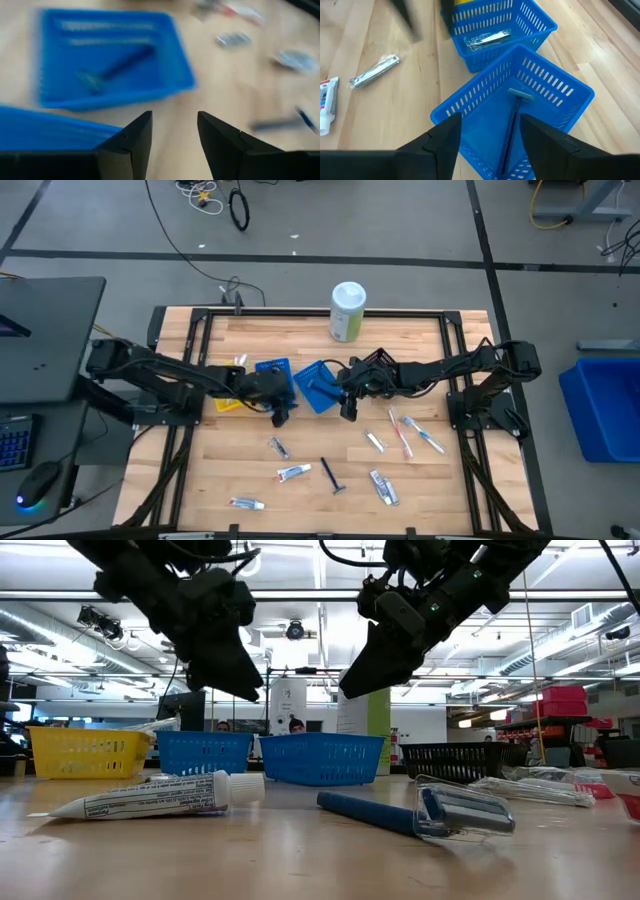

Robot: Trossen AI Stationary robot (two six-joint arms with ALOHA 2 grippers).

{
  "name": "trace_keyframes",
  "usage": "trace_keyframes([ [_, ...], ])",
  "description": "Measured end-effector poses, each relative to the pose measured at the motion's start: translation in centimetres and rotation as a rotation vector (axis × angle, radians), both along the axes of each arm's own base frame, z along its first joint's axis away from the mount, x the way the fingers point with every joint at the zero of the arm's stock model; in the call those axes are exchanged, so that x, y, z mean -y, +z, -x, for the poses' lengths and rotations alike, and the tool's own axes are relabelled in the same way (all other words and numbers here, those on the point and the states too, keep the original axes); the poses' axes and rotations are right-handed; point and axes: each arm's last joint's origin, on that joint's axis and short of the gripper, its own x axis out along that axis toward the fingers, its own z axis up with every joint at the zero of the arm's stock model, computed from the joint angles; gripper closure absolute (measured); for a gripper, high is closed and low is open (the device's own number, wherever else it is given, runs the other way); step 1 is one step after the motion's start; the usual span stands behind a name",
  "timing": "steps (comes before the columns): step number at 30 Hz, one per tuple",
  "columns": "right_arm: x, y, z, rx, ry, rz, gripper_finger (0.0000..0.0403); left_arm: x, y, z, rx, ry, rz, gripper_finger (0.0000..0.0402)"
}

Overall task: Pick & Place Travel size toiletries
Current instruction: Put the left silver nail cutter into the left blue bin

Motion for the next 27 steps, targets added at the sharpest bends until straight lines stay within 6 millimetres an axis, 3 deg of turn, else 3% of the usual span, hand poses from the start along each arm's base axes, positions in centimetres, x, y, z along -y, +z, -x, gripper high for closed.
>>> trace_keyframes([
  [5, 0.0, 0.0, 0.0, 0.0, 0.0, 0.0, 0.0187, 2.9, -1.5, -0.4, -0.04, -0.312, -0.018, 0.0235],
  [11, 0.0, 0.0, 0.0, 0.001, 0.0, 0.0, 0.0193, 6.7, -4.1, -0.1, -0.121, -0.589, -0.166, 0.0235],
  [17, 0.0, 0.0, 0.0, 0.0, 0.0, 0.0, 0.0206, 8.5, -6.2, 0.2, -0.193, -0.634, -0.252, 0.023],
  [23, 0.0, 0.0, 0.0, 0.0, 0.0, 0.0, 0.0216, 8.7, -7.3, 0.1, -0.234, -0.645, -0.254, 0.0224],
  [27, 0.0, 0.0, 0.0, 0.0, 0.0, 0.0, 0.022, 8.7, -7.6, 0.0, -0.241, -0.653, -0.263, 0.0246],
])
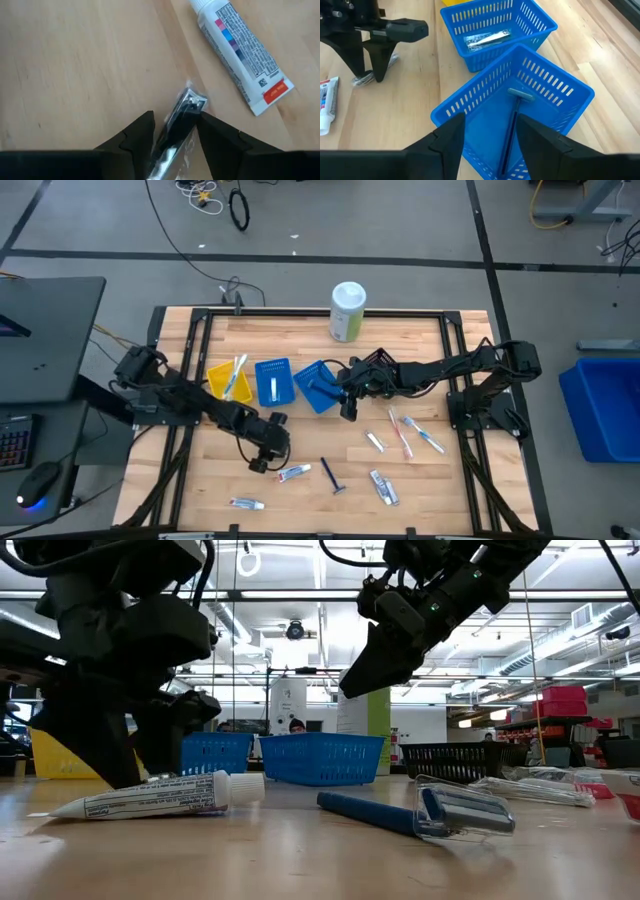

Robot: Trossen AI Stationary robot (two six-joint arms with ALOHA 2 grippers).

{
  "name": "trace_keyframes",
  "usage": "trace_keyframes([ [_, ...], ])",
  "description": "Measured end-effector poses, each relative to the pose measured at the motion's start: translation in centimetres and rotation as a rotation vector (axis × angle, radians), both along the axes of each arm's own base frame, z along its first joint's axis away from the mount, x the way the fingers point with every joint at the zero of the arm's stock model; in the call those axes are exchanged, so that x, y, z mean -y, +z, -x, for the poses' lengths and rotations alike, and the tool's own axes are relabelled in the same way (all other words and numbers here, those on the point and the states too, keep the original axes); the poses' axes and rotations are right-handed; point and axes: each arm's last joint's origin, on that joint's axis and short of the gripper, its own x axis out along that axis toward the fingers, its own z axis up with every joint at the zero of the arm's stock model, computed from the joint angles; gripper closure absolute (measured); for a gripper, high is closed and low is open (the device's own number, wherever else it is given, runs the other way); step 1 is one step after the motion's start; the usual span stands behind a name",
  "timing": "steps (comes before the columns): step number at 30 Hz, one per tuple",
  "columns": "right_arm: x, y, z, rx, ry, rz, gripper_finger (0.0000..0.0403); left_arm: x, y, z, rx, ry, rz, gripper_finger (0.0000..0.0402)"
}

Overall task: Pick & Place Travel size toiletries
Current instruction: Put the left silver nail cutter into the left blue bin

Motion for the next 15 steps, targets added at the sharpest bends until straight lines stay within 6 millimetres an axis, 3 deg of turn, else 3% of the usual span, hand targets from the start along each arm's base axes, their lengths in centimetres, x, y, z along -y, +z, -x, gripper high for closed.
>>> trace_keyframes([
  [6, 0.0, 0.0, 0.0, 0.0, 0.0, 0.0, 0.022, 0.0, 0.2, 0.0, 0.008, 0.004, -0.002, 0.0318],
  [9, 0.0, 0.0, 0.0, 0.0, 0.0, 0.0, 0.0214, 0.0, 0.7, -0.1, 0.014, 0.004, 0.009, 0.0336],
  [15, 0.0, 0.0, 0.0, 0.0, 0.0, 0.0, 0.0204, -0.1, 5.4, -1.5, 0.095, 0.071, -0.11, 0.0327],
])
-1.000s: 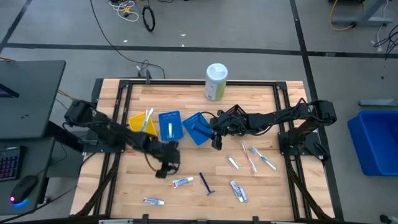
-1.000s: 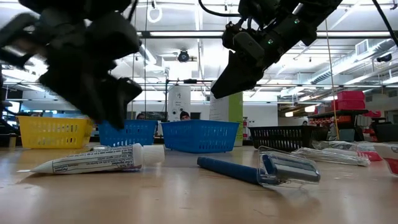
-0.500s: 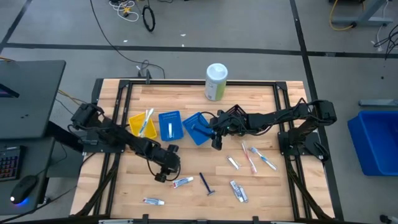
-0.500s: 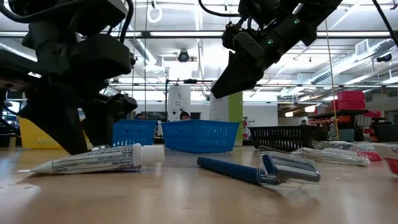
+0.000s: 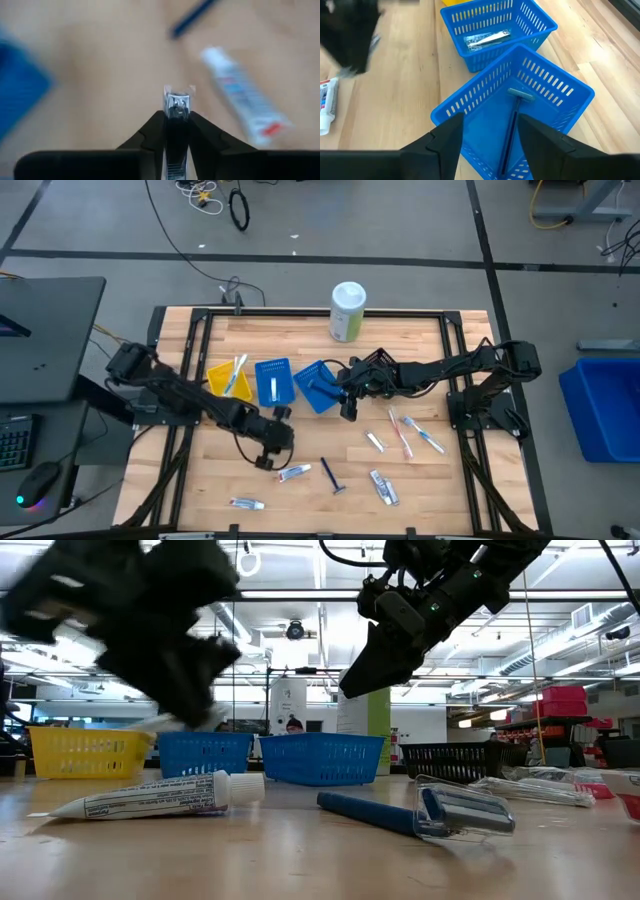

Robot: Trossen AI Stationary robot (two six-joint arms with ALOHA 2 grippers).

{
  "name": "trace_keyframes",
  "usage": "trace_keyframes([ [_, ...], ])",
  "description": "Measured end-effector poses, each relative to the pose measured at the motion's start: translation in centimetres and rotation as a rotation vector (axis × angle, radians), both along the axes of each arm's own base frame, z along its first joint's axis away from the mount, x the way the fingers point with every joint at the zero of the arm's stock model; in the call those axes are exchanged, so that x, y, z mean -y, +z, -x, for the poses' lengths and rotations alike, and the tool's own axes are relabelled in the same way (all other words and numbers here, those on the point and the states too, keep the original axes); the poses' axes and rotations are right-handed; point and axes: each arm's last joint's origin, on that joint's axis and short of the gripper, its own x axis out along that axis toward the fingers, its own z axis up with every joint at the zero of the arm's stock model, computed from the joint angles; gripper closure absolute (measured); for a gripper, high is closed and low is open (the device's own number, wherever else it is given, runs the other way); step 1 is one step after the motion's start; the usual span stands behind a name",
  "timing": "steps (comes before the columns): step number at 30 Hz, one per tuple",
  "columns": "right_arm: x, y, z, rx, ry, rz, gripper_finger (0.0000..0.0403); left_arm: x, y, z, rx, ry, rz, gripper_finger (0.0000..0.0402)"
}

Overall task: Pick & Place Travel size toiletries
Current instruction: Put the left silver nail cutter into the left blue bin, then put the blue razor into the right blue bin

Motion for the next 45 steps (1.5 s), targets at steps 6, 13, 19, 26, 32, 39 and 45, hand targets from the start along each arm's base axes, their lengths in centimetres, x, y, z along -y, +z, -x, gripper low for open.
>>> trace_keyframes([
  [6, 0.0, 0.0, 0.0, 0.0, 0.0, 0.0, 0.0196, -2.9, 4.9, -0.6, 0.009, 0.36, -0.216, 0.0335],
  [13, 0.0, 0.0, 0.0, -0.003, 0.0, 0.0, 0.0197, -7.9, 5.8, -0.5, 0.129, 0.946, -0.079, 0.0319],
  [19, 0.0, 0.0, 0.0, -0.005, 0.0, 0.0, 0.0211, -10.6, 3.4, 0.4, 0.072, 1.174, 0.025, 0.0321],
  [26, 0.0, 0.0, 0.0, 0.0, 0.0, 0.0, 0.0222, -11.8, 1.2, 1.6, 0.049, 1.288, 0.059, 0.0308],
  [32, 0.0, 0.0, 0.0, 0.0, -0.001, 0.0, 0.021, -11.8, 0.4, 2.0, 0.046, 1.284, 0.056, 0.0255],
  [39, 0.0, 0.0, 0.0, 0.0, 0.0, 0.0, 0.0193, -11.8, 0.7, 1.3, 0.093, 1.216, 0.052, 0.0234],
  [45, 0.0, 0.0, 0.0, 0.0, 0.0, 0.0, 0.0181, -11.8, 1.4, 0.1, 0.176, 1.09, 0.047, 0.0242],
])
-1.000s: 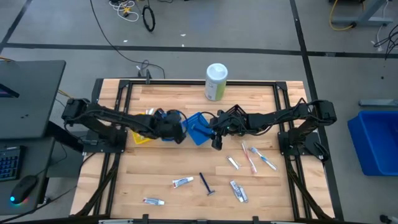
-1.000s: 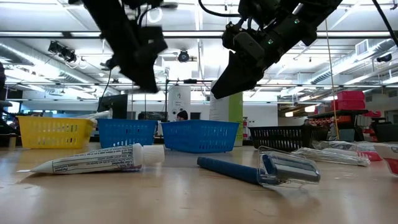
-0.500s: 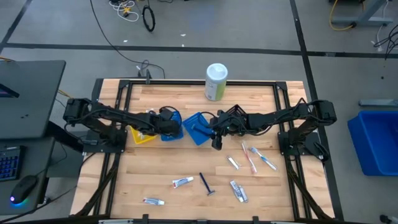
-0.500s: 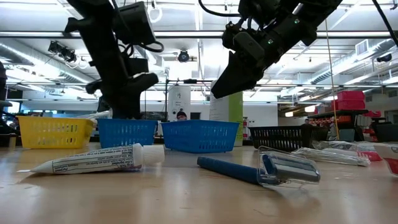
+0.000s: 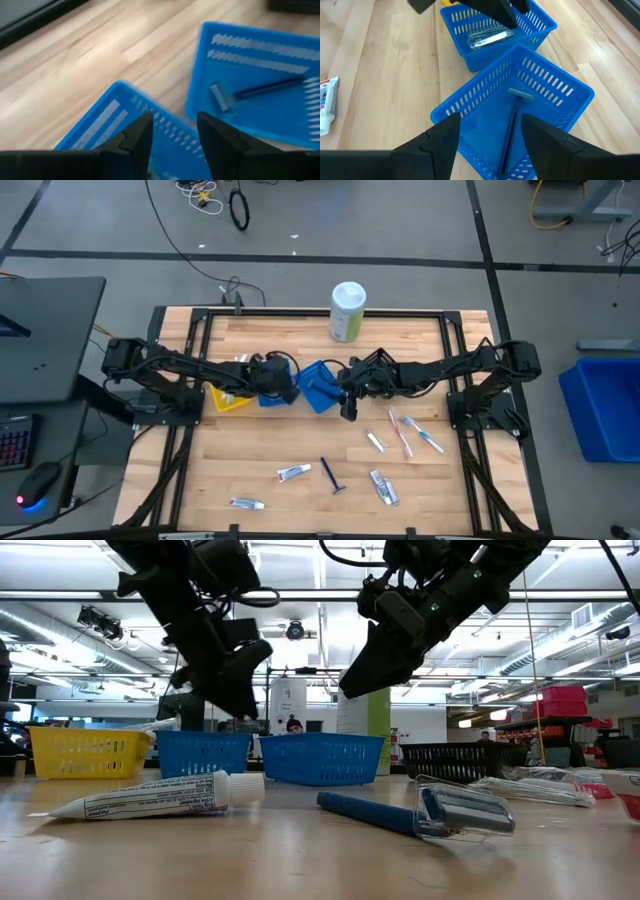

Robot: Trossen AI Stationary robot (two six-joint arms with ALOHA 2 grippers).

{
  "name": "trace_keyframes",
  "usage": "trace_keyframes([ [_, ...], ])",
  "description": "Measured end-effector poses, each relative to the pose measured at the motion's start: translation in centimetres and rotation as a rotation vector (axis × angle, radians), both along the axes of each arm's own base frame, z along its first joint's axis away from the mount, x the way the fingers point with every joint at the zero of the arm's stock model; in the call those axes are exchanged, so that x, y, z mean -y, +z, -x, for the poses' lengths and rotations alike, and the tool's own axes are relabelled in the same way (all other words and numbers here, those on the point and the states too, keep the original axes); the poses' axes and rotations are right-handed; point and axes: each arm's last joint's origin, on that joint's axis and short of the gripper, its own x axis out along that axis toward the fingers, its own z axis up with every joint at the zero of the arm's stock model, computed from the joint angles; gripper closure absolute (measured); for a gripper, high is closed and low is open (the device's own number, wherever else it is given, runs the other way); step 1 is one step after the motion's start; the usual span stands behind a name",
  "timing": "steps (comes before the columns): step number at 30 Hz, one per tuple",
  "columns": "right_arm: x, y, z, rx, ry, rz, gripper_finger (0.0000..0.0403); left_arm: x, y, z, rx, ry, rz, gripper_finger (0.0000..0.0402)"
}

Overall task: Pick & Place Travel size toiletries
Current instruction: Put the blue razor into the right blue bin

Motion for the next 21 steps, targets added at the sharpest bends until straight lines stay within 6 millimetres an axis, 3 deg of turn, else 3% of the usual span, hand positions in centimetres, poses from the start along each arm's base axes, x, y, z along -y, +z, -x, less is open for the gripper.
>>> trace_keyframes([
  [8, -0.2, 0.5, -0.4, 0.071, -0.026, -0.05, 0.0179, 0.1, 0.7, -0.7, 0.039, -0.109, -0.026, 0.0254],
  [11, -0.9, 1.1, -0.7, 0.096, 0.018, -0.125, 0.0189, 0.5, 1.8, -0.2, 0.082, -0.136, -0.008, 0.0262],
  [18, -5.4, 2.4, -0.9, 0.093, 0.13, -0.295, 0.0218, 1.5, 6.7, 2.7, 0.193, -0.21, -0.099, 0.0275],
  [21, -7.8, 2.5, -0.6, 0.095, 0.122, -0.362, 0.0223, 1.7, 7.9, 4.2, 0.186, -0.226, -0.142, 0.0279],
])
